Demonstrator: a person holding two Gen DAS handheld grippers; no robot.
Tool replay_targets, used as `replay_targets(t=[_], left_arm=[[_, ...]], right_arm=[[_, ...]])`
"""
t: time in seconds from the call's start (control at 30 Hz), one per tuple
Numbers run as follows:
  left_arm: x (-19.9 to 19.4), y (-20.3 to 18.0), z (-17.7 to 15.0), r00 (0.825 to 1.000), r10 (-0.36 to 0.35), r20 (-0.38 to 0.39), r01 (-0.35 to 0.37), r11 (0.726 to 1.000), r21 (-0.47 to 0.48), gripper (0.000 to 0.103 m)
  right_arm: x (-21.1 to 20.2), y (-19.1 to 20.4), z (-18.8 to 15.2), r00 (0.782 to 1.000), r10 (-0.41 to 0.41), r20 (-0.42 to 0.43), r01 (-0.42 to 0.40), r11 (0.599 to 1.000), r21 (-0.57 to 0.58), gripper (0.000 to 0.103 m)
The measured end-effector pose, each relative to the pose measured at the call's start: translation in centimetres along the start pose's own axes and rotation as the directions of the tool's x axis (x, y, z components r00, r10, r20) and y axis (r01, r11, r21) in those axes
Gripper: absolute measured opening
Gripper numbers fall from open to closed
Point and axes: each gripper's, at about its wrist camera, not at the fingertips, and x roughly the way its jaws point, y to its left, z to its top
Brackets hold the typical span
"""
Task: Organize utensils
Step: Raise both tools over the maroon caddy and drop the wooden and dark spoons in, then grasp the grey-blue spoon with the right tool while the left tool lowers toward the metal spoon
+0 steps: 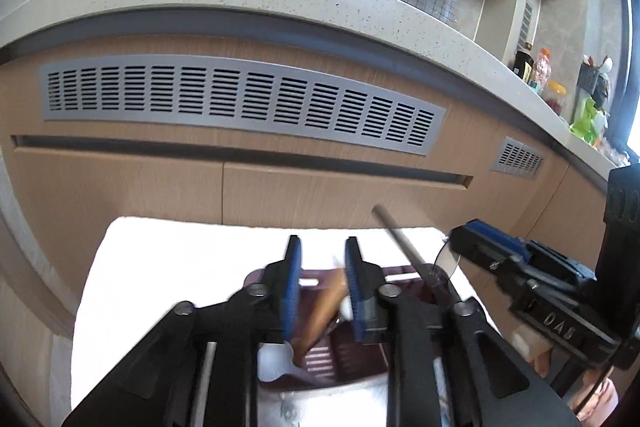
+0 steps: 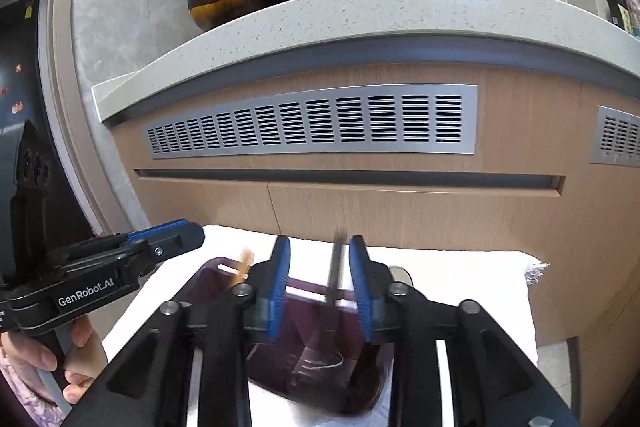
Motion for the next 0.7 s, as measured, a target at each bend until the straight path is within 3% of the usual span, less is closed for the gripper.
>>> replay_targets(t=[0.17, 0.4, 0.47, 0.6, 0.7], left_arm=[[-1.9, 0.4, -1.8, 0.999, 0.032, -0.022, -0.033, 0.999, -0.020, 0.045], [-3.8, 0.2, -4.4, 0.997, 0.039, -0.071, -0.040, 0.999, -0.015, 0.048], [-4.0, -0.2, -5.3, 0.995, 0.037, -0.094, -0.037, 0.999, 0.003, 0.056], [-3.8, -0.9, -8.2, 0.983, 0.056, -0.175, -0.048, 0.998, 0.046, 0.059], [-3.1, -1.1, -10.5, 0.966, 0.046, -0.256, -0.036, 0.998, 0.044, 0.059]], right_arm=[[-2.3, -1.0, -1.0, 0.999, -0.035, -0.004, 0.035, 0.999, 0.002, 0.030], [-5.1, -2.1, -2.5, 0.996, -0.092, -0.021, 0.093, 0.996, 0.012, 0.031], [-6.0, -2.2, -3.1, 0.994, -0.101, -0.034, 0.102, 0.995, 0.011, 0.033], [-7.2, -2.1, -4.9, 0.987, -0.139, -0.076, 0.138, 0.990, -0.015, 0.061], [-7.2, -1.6, -7.0, 0.974, -0.193, -0.122, 0.183, 0.979, -0.088, 0.066]])
